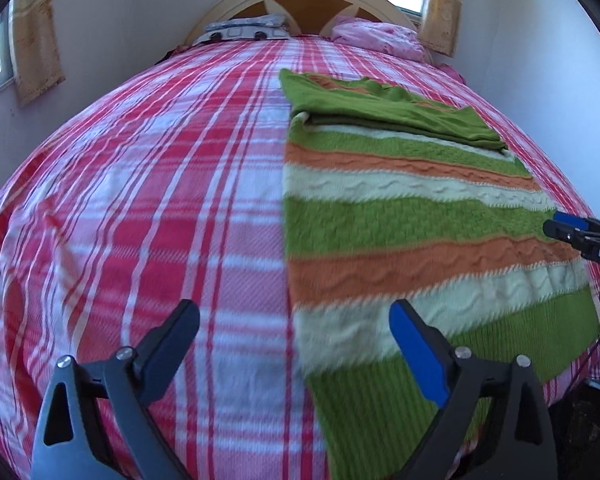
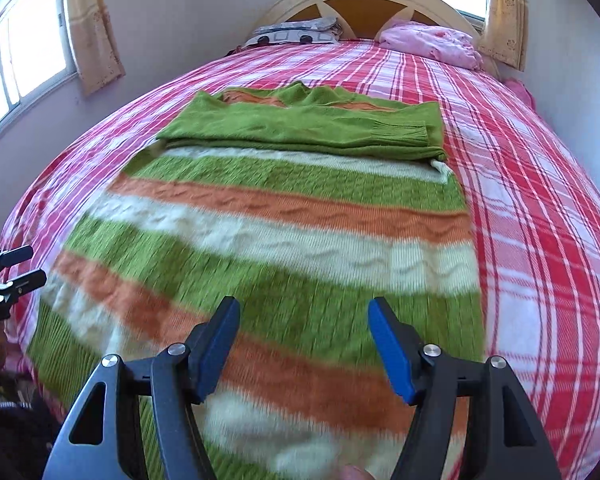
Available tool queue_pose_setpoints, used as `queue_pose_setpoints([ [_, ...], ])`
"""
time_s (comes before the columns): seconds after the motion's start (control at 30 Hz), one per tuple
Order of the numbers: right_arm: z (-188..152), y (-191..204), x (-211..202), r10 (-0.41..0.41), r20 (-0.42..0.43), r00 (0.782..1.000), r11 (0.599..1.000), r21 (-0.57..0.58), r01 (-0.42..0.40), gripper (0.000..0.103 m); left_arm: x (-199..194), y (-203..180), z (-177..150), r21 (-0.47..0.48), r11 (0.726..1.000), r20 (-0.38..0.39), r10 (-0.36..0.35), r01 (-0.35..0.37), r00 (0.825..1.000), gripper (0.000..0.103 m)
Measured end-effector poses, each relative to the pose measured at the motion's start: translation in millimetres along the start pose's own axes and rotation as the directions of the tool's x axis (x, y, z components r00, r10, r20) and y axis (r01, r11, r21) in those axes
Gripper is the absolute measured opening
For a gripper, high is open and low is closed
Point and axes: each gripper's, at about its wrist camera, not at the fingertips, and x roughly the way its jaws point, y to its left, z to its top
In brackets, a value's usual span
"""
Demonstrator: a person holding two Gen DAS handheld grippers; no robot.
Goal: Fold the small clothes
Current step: 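Move both tools toward the ribbed green hem of the sweater, then close the left gripper on the ribbed hem while the right gripper grasps it too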
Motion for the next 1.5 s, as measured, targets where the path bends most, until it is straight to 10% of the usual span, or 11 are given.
queue_pose_setpoints([
  [0.67, -45.2, -0.1, -44.5, -0.004, 0.013, 1.0, 1.0, 0.024, 0.004, 0.067, 6.8, -4.6, -42.1, -0.159, 0.953, -0.134, -0.281, 0.259, 0.95, 0.036],
  [0.97, -66.2, -43.8, -72.2, -0.006, -0.019, 1.0, 0.985, 0.171, 0.009, 0.067, 7.7, 6.5, -39.7, -0.187, 0.951, -0.123, -0.273, 0.248, 0.954, 0.036],
  [1.5, -103.4, -69.6, -60.8, 0.108, -0.063, 0.992, 0.936, 0.343, -0.08, 0.052, 11.6, 3.0, -43.5, -0.199, 0.902, -0.102, -0.408, 0.383, 0.907, 0.025],
])
